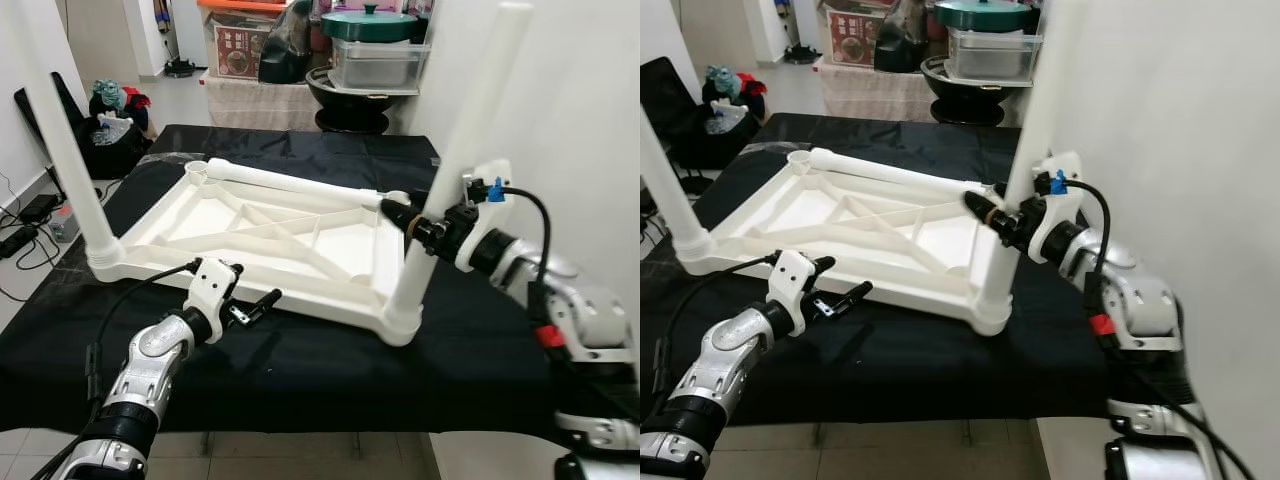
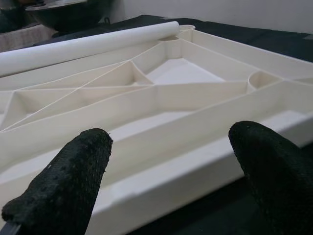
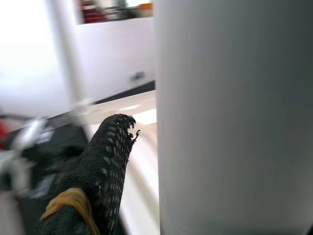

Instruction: Building children table

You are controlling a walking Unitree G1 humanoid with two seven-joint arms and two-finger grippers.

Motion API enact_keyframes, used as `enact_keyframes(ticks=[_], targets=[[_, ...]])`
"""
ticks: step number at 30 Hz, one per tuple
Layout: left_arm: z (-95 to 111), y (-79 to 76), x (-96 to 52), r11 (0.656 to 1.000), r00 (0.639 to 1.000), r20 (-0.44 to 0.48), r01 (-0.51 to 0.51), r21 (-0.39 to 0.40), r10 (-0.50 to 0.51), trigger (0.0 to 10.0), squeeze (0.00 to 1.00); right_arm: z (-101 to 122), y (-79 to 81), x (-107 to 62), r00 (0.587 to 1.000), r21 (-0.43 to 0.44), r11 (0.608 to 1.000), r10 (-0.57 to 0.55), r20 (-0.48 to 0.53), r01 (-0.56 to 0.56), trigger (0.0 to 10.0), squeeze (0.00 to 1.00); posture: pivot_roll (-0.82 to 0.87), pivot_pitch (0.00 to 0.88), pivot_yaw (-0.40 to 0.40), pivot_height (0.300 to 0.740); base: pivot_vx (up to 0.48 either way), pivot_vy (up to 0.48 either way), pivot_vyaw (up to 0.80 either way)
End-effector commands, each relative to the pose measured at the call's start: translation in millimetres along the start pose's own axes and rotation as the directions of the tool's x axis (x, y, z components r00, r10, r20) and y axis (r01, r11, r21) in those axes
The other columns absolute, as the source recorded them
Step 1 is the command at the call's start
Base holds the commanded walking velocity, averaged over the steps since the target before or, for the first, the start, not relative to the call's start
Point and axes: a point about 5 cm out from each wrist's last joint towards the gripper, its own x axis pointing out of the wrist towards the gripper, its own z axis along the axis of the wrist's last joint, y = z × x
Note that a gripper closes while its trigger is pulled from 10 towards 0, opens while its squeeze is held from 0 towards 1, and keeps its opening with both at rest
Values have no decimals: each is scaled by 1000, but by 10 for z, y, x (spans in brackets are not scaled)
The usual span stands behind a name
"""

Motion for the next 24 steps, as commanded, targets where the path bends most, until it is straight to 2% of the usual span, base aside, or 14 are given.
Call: enact_keyframes(ticks=[1, 3, 4, 8, 10, 11, 12, 14, 15, 17, 21, 22, 23, 24], targets=[[-28, -2, -23, 1000, 1000, -9, 5, -7, -5, 10000, 0, 32, 66, 49, 997, -8, 997, 81, -3, -81, 10000, 0, 68, 0, -68, 740, 0, 0, 0], [-21, 8, -25, 1000, 1000, -6, 2, -7, -2, 10000, 0, 48, 67, 61, 992, -13, 992, 123, -4, -123, 9490, 0, 69, 0, -68, 740, 0, 0, 0], [-20, 11, -28, 1000, 1000, -6, 2, -7, -2, 10000, 0, 62, 75, 70, 989, 0, 989, 149, 9, -149, 0, 0, 73, 0, -70, 740, 0, 0, 0], [-26, 17, -41, 1000, 1000, -8, 0, -5, 0, 10000, 0, 9, -8, 126, 998, 45, 997, 67, -6, -67, 0, 0, 73, 0, -69, 740, 0, 0, 0], [-31, 15, -47, 1000, 1000, -8, 0, -5, 0, 10000, 0, -115, -196, 159, 987, 68, 986, -150, -66, 154, 0, 0, 70, 0, -68, 740, 0, 0, 0], [-33, 14, -48, 1000, 1000, -9, 0, -3, 0, 10000, 0, -165, -365, 138, 934, 39, 936, -346, -89, 350, 0, 0, 69, 0, -67, 740, 0, 0, 0], [-33, 14, -48, 1000, 1000, -9, 0, -3, 0, 10000, 0, -165, -365, 138, 934, 39, 936, -346, -89, 350, 0, 0, 69, 0, -67, 740, 0, 0, 0], [-34, 16, -47, 1000, 1000, -10, -5, 0, 5, 10000, 0, -236, -663, -59, 721, 27, 722, -687, -88, 691, 0, 0, 65, 0, -63, 740, 0, 0, 0], [-34, 16, -47, 1000, 1000, -10, -5, 0, 5, 10000, 0, -236, -663, -59, 721, 27, 722, -687, -88, 691, 0, 0, 65, 0, -63, 740, 0, 0, 0], [-34, 17, -45, 1000, 1000, -10, -8, 1, 8, 10000, 0, -290, -718, -212, 592, 61, 589, -802, -83, 806, 0, 0, 66, 0, -62, 740, 0, 0, 0], [-31, 20, -44, 1000, 1000, -9, -11, 2, 11, 10000, 0, -391, -493, -193, 579, 107, 569, -809, -107, 815, 0, 0, 63, 0, -59, 740, 0, 0, 0], [-32, 22, -44, 1000, 1000, -11, -10, 2, 10, 10000, 0, -390, -360, -71, 655, 130, 643, -748, -105, 755, 9882, 0, 55, 0, -51, 740, 0, 0, 0], [-35, 17, -41, 1000, 1000, -13, -4, 1, 4, 10000, 0, -308, -189, 83, 773, 168, 758, -633, -43, 630, 10000, 0, 51, 0, -48, 740, 0, 0, 0], [-35, 12, -34, 1000, 1000, -14, 1, 1, -1, 10000, 0, -208, -91, 159, 834, 175, 824, -551, 25, 539, 10000, 0, 48, 0, -48, 740, 0, 0, 0]])
